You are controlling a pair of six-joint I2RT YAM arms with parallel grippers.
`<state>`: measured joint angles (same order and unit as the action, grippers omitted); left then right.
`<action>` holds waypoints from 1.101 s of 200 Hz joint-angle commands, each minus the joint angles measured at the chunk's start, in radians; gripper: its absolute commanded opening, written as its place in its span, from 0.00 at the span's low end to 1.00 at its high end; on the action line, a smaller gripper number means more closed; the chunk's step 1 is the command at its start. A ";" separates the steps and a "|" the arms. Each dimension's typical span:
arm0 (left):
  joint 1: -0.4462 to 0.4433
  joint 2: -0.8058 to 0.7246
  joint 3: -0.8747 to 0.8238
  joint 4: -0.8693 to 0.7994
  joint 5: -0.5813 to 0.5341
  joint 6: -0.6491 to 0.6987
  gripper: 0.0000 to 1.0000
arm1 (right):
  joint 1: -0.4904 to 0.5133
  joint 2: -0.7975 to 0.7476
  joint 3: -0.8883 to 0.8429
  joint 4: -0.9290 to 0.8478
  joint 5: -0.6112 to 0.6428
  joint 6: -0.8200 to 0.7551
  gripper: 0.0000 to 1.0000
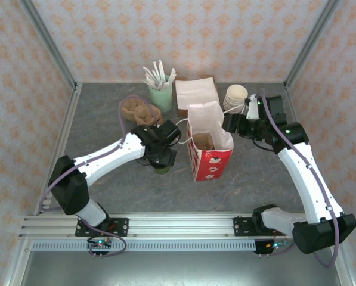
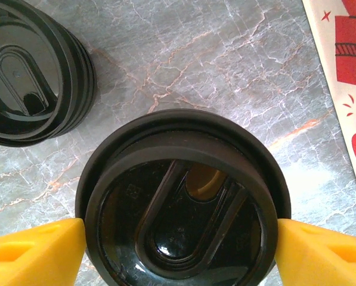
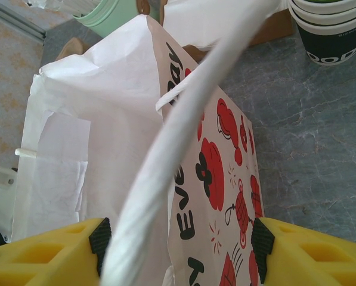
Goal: Pack the takeout coffee
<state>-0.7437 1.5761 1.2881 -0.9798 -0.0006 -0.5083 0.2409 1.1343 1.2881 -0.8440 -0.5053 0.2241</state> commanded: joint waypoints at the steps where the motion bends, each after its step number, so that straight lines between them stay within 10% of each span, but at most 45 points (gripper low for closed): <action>1: 0.012 0.020 -0.016 -0.017 0.005 -0.020 0.80 | -0.005 -0.021 -0.006 0.006 -0.002 -0.001 0.66; 220: 0.013 0.013 0.022 -0.045 0.012 -0.033 0.61 | -0.005 -0.025 -0.010 0.010 -0.009 0.002 0.65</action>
<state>-0.7368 1.5906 1.2953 -0.9813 0.0208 -0.5491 0.2409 1.1301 1.2861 -0.8444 -0.5056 0.2241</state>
